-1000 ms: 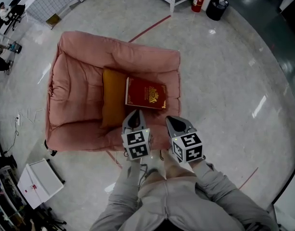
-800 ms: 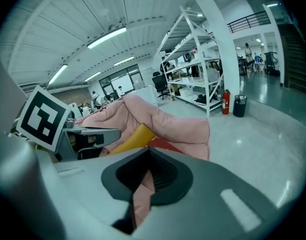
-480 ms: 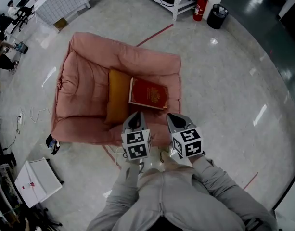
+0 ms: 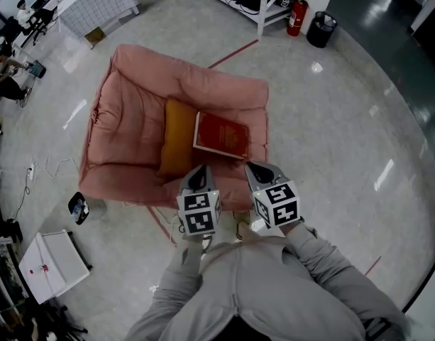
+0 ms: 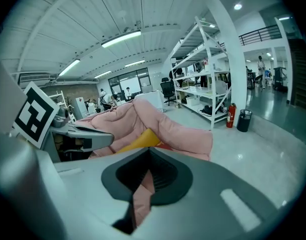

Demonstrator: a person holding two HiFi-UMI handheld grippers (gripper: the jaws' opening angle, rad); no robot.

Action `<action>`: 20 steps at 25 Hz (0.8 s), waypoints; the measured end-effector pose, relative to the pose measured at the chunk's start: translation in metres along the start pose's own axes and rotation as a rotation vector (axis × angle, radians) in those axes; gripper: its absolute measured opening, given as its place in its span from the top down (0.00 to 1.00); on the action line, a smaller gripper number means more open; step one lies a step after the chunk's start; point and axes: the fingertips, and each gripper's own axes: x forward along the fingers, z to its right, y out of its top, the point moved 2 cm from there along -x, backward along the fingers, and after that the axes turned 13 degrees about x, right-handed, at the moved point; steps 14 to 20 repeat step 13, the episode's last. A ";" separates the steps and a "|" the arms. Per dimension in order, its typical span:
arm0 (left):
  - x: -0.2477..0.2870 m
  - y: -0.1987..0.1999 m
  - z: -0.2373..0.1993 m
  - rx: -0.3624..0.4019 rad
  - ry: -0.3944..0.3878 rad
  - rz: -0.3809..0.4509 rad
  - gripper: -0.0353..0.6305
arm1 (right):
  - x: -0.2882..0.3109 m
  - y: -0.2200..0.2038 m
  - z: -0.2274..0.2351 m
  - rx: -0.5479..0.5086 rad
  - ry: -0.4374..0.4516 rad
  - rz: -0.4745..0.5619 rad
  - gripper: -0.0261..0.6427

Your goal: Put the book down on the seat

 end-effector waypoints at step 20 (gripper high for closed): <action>-0.007 -0.008 -0.015 -0.016 0.024 0.002 0.94 | 0.005 -0.002 -0.012 -0.032 0.020 -0.001 0.96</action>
